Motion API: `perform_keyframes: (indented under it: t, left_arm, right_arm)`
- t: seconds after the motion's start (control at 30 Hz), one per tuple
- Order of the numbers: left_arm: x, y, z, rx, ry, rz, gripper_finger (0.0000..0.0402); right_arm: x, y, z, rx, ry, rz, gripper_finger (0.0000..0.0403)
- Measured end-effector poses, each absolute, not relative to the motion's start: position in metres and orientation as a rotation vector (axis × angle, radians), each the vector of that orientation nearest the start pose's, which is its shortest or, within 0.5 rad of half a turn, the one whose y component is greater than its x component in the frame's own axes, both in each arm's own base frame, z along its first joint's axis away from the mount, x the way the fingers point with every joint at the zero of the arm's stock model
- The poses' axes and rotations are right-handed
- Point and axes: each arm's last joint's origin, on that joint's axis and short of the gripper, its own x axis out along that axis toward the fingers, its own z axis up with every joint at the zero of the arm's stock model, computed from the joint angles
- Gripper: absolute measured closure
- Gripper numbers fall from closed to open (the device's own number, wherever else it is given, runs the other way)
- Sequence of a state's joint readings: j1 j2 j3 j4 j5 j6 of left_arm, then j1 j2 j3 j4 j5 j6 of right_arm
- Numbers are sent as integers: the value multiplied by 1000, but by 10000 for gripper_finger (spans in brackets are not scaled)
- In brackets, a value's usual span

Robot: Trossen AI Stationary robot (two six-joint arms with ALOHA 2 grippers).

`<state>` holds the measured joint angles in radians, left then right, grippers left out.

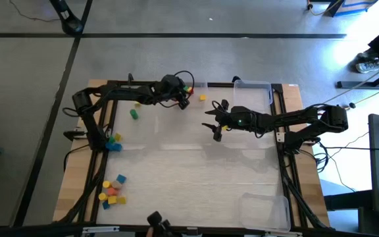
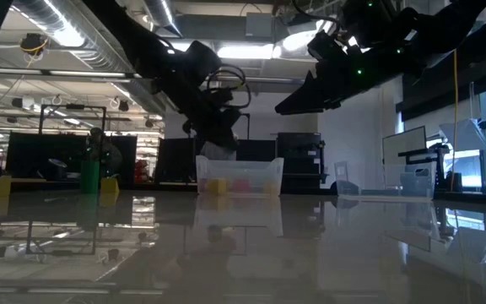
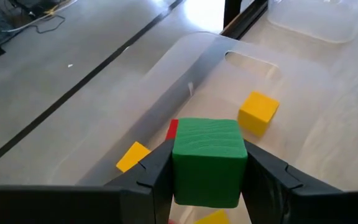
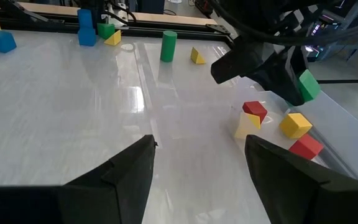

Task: Sort blocks by size
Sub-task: Put the square green block into the top left transparent bin, then put the square blue block into the top left transparent bin

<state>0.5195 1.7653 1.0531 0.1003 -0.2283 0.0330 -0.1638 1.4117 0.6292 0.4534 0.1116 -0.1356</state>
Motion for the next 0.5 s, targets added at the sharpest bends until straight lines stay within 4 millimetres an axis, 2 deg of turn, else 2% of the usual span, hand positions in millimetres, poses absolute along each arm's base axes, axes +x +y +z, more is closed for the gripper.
perform_keyframes:
  t: [0.1,0.27,0.33,0.5]
  left_arm:
    - [320,193,192,-66,645,714,236]
    - [320,192,194,-32,717,676,175]
    - [319,187,206,-14,790,646,160]
    - [305,164,266,-14,886,596,149]
  right_arm:
    - [281,-50,203,-125,347,-250,152]
    - [281,-50,203,-125,347,-250,152]
    - [281,-50,203,-125,350,-250,152]
    - [281,-50,201,-124,366,-249,152]
